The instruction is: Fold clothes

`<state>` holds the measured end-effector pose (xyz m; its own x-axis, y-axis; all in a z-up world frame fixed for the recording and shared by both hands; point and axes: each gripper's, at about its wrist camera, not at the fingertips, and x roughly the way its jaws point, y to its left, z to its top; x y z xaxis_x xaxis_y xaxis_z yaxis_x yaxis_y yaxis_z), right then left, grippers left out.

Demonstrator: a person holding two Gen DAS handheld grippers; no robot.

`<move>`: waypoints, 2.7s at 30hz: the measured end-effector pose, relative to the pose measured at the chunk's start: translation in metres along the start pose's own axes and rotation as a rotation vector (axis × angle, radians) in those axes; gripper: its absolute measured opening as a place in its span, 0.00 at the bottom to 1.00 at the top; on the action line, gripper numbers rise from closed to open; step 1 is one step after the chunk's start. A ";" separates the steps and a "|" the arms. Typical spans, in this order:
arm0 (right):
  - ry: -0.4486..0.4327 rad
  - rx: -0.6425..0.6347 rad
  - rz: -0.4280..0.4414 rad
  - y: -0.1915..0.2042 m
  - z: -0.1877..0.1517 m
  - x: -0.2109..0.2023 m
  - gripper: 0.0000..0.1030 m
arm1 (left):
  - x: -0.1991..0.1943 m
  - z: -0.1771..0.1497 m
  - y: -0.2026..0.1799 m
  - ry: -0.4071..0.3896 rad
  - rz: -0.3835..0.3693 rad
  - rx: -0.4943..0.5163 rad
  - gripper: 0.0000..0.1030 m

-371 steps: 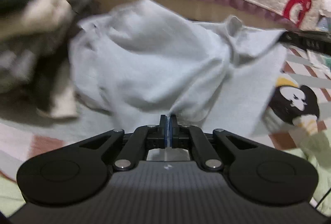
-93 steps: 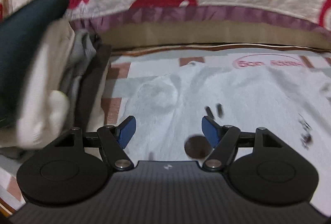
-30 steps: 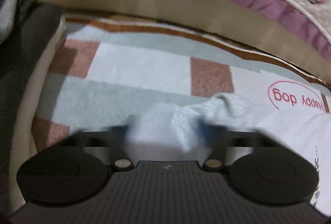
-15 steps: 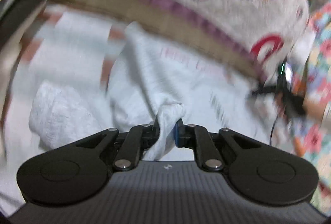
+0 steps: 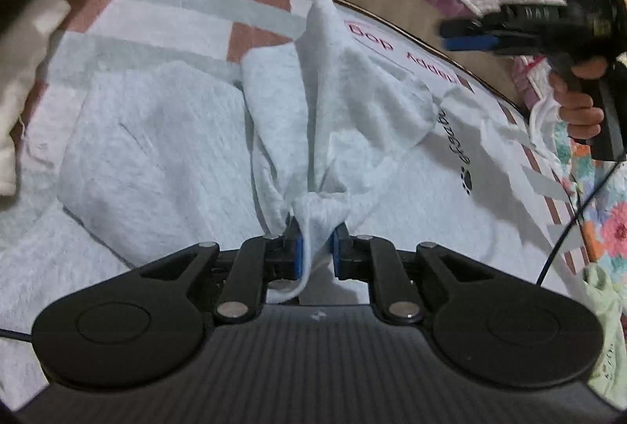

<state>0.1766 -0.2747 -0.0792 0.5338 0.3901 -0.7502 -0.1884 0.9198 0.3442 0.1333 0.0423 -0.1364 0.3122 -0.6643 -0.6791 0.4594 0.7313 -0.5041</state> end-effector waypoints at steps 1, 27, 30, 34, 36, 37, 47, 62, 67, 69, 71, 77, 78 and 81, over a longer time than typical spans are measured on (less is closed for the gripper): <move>0.028 -0.019 0.024 0.011 -0.001 0.011 0.52 | 0.001 0.000 0.001 0.011 -0.011 -0.005 0.20; 0.100 -0.162 -0.407 -0.001 -0.054 0.005 0.16 | 0.003 -0.008 -0.020 0.100 0.018 0.139 0.26; 0.049 -0.084 -0.238 0.015 -0.032 -0.001 0.30 | 0.003 -0.009 -0.022 0.103 0.024 0.145 0.24; 0.056 -0.024 -0.035 0.048 -0.010 0.007 0.56 | 0.005 -0.009 -0.020 0.110 0.104 0.119 0.04; 0.103 -0.013 0.042 0.066 -0.006 0.023 0.57 | 0.003 -0.008 -0.017 0.101 0.088 0.108 0.04; 0.126 -0.005 0.053 0.074 -0.007 0.032 0.57 | 0.002 -0.009 -0.016 0.101 0.081 0.109 0.04; 0.265 0.067 -0.069 0.082 -0.037 0.093 0.06 | 0.000 -0.010 -0.023 0.085 0.088 0.140 0.05; -0.297 -0.122 -0.054 0.089 0.067 -0.002 0.06 | 0.001 0.038 -0.025 -0.109 0.268 0.374 0.43; -0.403 -0.191 -0.112 0.092 0.108 -0.002 0.06 | 0.014 0.100 -0.004 -0.117 0.539 0.373 0.08; -0.436 -0.190 -0.152 0.089 0.124 0.014 0.10 | 0.022 0.122 0.011 -0.140 0.638 0.327 0.21; -0.435 -0.155 -0.208 0.078 0.133 0.028 0.24 | 0.035 0.135 0.022 -0.139 0.729 0.303 0.30; -0.390 0.023 -0.281 0.005 0.087 0.024 0.42 | 0.050 0.140 0.032 -0.119 0.833 0.300 0.31; -0.378 0.045 -0.295 -0.008 0.077 0.023 0.42 | 0.047 0.140 0.033 -0.118 0.833 0.279 0.31; -0.297 0.041 -0.383 -0.058 0.026 0.017 0.42 | 0.039 0.144 0.027 -0.129 0.748 0.233 0.36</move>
<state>0.2181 -0.3228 -0.0979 0.7717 -0.0102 -0.6359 0.0968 0.9901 0.1015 0.2779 0.0139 -0.1000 0.6941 -0.0323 -0.7191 0.2474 0.9488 0.1962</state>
